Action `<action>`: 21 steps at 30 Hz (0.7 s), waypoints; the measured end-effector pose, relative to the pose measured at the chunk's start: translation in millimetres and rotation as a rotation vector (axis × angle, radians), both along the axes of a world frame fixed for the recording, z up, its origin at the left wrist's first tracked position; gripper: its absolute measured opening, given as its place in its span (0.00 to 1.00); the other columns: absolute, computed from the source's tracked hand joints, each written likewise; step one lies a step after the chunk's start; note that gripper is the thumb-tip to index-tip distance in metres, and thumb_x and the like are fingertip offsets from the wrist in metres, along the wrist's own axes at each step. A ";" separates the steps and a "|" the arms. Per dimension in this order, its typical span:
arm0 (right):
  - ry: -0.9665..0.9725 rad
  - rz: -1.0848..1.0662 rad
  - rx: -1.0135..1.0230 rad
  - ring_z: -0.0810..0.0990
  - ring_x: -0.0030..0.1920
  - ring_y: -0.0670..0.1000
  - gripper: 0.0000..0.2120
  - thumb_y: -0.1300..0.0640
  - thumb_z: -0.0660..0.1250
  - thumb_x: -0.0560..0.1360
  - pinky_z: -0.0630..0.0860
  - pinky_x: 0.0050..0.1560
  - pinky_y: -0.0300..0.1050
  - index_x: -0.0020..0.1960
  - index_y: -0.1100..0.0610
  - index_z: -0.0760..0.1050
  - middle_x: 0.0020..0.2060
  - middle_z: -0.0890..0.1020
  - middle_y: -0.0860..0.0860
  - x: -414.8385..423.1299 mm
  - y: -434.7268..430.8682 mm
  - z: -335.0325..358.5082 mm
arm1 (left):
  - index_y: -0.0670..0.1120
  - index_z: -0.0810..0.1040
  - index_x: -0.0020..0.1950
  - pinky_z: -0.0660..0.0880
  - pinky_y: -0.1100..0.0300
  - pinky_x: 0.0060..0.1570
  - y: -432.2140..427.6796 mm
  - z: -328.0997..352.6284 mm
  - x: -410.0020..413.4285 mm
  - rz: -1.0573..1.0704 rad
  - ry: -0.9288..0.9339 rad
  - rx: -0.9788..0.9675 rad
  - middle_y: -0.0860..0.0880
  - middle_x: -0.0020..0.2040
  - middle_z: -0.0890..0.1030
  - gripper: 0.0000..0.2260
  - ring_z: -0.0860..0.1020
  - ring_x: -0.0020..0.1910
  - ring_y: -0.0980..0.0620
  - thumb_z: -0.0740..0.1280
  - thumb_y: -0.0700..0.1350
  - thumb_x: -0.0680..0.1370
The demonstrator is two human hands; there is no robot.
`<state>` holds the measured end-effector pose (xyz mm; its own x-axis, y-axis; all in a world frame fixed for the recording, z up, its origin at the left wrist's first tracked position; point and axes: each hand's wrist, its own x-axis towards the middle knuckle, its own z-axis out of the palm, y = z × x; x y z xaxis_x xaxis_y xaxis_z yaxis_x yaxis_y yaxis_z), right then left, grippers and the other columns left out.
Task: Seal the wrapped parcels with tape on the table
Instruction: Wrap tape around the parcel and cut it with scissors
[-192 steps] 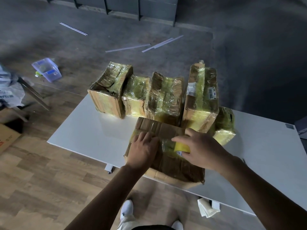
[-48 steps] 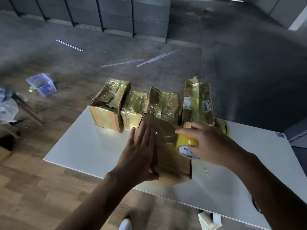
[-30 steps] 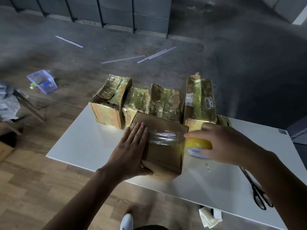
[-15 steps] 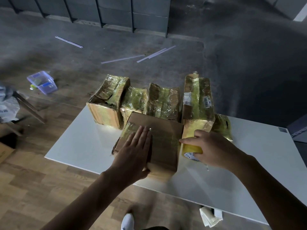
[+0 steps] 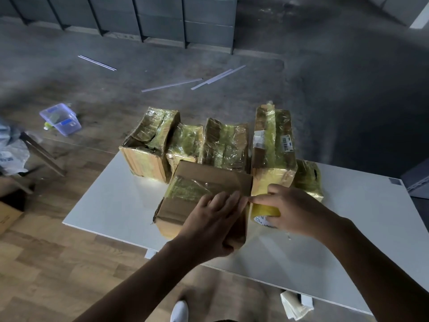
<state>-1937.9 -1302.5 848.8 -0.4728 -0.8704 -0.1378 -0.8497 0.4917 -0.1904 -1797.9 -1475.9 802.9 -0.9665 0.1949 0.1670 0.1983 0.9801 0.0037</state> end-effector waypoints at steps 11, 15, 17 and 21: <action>-0.162 -0.027 -0.137 0.72 0.39 0.43 0.29 0.55 0.67 0.75 0.69 0.34 0.33 0.70 0.33 0.64 0.42 0.66 0.39 -2.6 4.2 -13.0 | 0.42 0.59 0.76 0.59 0.29 0.66 -10.7 -7.5 0.1 -0.005 -0.065 -0.085 0.42 0.77 0.61 0.48 0.58 0.75 0.39 0.68 0.68 0.65; -0.191 -0.035 -0.234 0.73 0.41 0.45 0.28 0.55 0.70 0.73 0.74 0.38 0.38 0.69 0.35 0.67 0.44 0.69 0.42 2.4 10.1 -15.3 | 0.42 0.57 0.77 0.61 0.32 0.67 -14.3 -1.8 8.9 -0.041 -0.026 -0.054 0.44 0.78 0.59 0.45 0.56 0.76 0.39 0.64 0.68 0.69; -0.160 -0.038 -0.315 0.75 0.42 0.46 0.29 0.57 0.72 0.72 0.77 0.40 0.44 0.68 0.39 0.70 0.45 0.71 0.42 4.5 11.9 -5.4 | 0.42 0.55 0.78 0.61 0.34 0.69 -13.1 1.6 11.4 -0.047 0.005 0.025 0.44 0.78 0.56 0.44 0.53 0.77 0.40 0.61 0.67 0.71; -0.089 -0.047 -0.431 0.70 0.50 0.37 0.31 0.60 0.74 0.69 0.67 0.47 0.26 0.68 0.43 0.72 0.52 0.71 0.37 5.7 6.3 25.8 | 0.40 0.54 0.78 0.58 0.34 0.70 -7.4 2.5 13.1 -0.034 0.082 0.227 0.44 0.79 0.52 0.43 0.48 0.78 0.41 0.65 0.64 0.74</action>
<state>-1932.2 -1296.2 874.6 -0.5155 -0.8353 0.1911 -0.7994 0.3885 -0.4583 -1784.7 -1483.3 805.3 -0.9414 0.1753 0.2883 0.2397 0.9488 0.2059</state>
